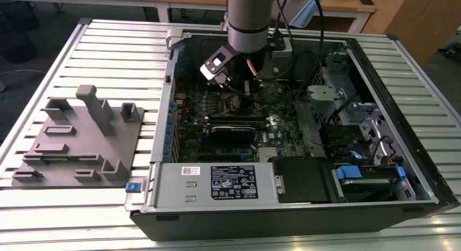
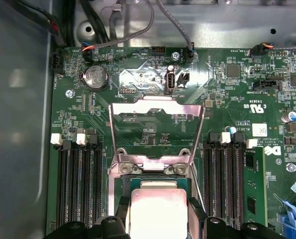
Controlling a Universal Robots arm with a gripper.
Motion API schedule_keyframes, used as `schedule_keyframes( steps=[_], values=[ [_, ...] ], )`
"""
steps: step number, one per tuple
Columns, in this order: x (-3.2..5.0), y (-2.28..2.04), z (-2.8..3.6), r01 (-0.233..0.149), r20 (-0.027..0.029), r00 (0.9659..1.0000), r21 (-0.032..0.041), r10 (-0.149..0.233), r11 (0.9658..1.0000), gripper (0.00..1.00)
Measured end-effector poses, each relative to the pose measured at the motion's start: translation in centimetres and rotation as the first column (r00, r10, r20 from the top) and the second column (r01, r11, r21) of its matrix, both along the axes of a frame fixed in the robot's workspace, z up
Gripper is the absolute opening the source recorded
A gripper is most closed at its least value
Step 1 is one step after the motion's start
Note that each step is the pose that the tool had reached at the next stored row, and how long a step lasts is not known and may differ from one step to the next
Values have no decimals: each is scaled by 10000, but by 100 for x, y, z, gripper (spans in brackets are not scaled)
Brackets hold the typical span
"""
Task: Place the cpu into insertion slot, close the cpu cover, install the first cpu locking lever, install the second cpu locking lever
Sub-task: 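Place the cpu into insertion slot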
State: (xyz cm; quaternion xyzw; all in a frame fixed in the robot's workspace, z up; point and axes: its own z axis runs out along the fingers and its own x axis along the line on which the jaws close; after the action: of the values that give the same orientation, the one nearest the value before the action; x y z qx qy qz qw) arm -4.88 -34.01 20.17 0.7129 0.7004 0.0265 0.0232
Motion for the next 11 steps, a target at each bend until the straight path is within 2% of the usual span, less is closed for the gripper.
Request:
schedule_keyframes(
  steps=[11],
  values=[
    [-18, 18, -39, 60, 1, 10000, 1, -60, 10000, 54]
  ],
)
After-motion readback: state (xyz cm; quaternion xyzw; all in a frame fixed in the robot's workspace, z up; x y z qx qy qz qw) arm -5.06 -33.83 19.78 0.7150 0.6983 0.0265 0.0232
